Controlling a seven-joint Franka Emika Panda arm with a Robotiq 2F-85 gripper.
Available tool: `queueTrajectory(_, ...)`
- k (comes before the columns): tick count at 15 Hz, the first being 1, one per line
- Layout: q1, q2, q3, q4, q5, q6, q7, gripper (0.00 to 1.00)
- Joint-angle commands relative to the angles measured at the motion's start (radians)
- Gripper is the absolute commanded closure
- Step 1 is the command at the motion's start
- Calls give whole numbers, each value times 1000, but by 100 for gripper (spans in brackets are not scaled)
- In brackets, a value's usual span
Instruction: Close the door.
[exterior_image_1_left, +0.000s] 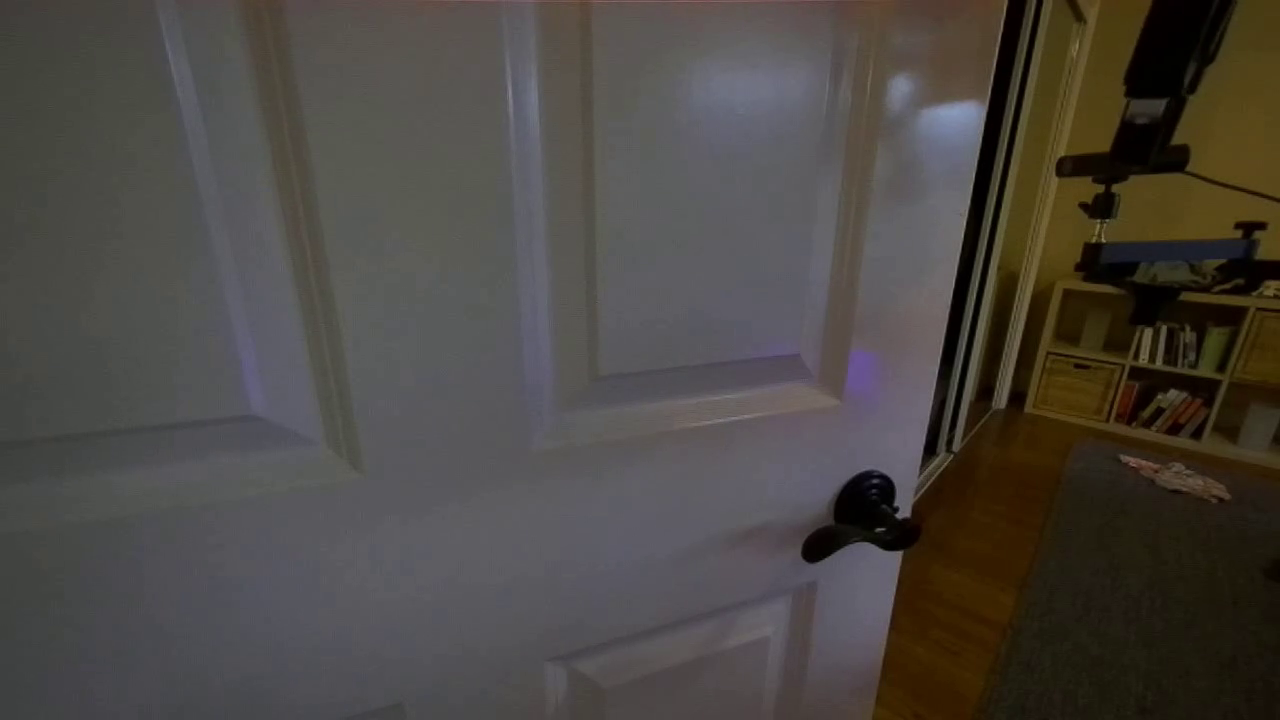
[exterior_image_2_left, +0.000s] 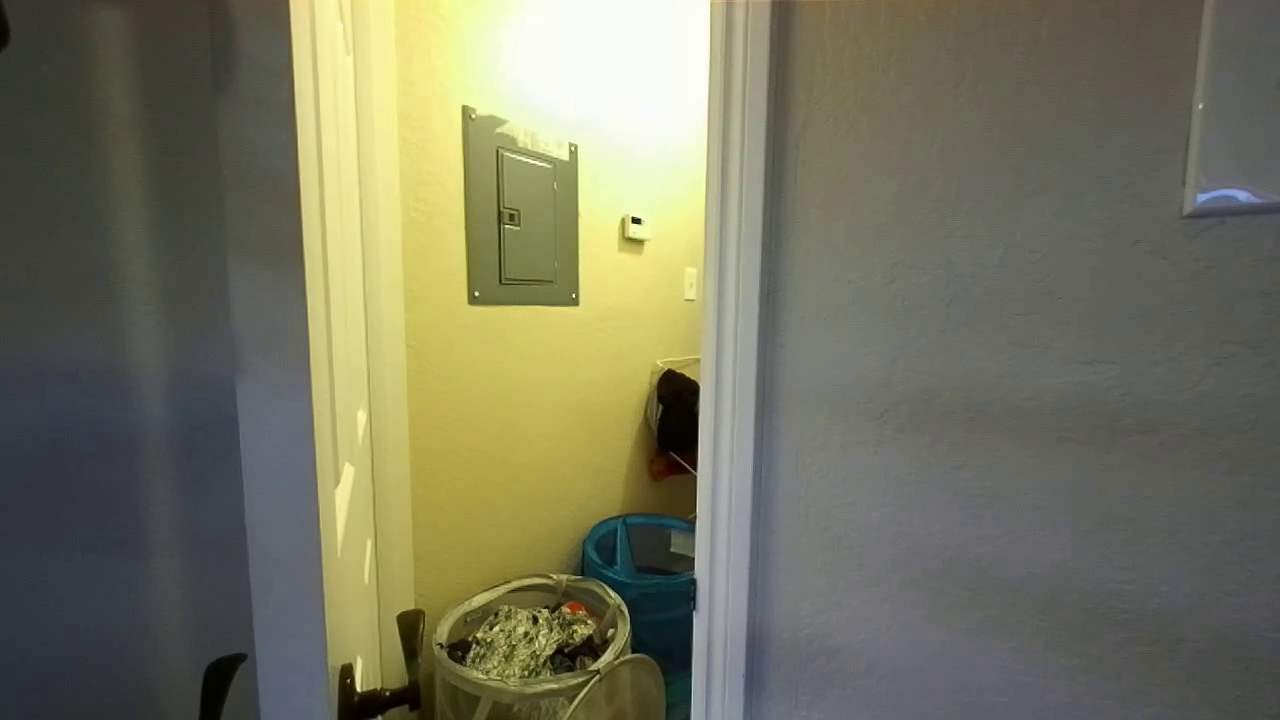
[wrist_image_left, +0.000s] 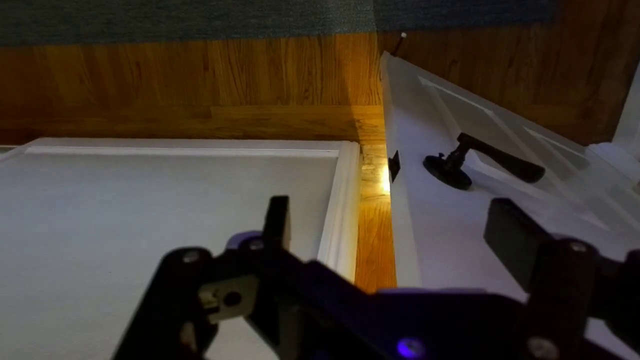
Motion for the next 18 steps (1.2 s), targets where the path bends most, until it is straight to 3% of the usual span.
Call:
queueTrajectory(1,-4,-22,32,-60,-2,94,85,0)
queueTrajectory(7,4,-20,89,-62,21,225,212,0)
queueTrajectory(8,5,-18,95,-56,28,244,226,4)
queueTrajectory(9,5,-15,101,-50,34,261,240,12)
queueTrajectory(10,5,-9,103,-42,46,267,248,29)
queueTrajectory(11,7,-5,104,-37,55,273,252,31)
queueTrajectory(18,4,10,105,-10,93,345,243,77)
